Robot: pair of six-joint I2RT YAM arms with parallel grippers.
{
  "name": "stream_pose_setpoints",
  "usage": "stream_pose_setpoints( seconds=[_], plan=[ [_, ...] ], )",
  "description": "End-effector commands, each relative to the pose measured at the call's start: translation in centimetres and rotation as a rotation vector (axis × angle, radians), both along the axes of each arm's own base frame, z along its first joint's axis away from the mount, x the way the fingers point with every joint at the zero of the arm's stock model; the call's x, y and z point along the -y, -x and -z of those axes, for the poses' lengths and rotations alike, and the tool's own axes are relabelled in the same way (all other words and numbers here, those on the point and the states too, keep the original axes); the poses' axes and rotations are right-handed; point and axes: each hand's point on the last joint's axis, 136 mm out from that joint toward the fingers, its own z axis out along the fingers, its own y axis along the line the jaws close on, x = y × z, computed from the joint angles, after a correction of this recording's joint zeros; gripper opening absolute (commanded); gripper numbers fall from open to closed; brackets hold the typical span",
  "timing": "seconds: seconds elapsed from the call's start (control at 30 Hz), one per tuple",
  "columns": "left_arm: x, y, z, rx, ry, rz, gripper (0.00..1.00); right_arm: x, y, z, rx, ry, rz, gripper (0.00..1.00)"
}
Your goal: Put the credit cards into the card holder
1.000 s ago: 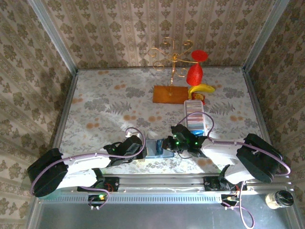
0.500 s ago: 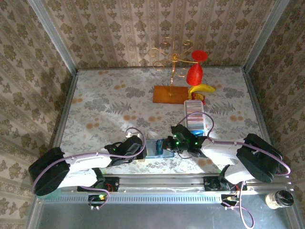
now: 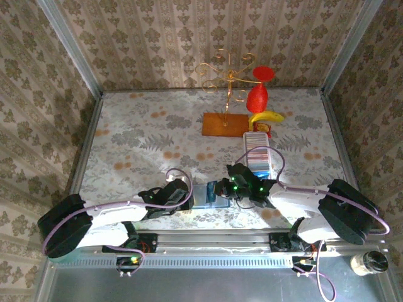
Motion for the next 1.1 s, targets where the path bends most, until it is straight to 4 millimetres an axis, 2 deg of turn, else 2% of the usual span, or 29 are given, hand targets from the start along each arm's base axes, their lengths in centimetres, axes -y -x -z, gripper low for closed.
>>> stream_pose_setpoints(
  seconds=[0.0,0.73,1.07],
  plan=[
    [0.7,0.0,-0.5,-0.001,0.016,0.002,0.19,0.0,-0.2,0.2,0.013,0.008,0.010,0.00],
    [0.6,0.1,-0.4,-0.003,0.013,0.001,0.19,1.5,-0.1,1.4,0.014,0.079,0.032,0.00],
    [0.7,0.1,-0.5,-0.001,0.015,0.002,0.19,1.4,0.2,1.8,0.007,0.063,0.027,0.00]
  ],
)
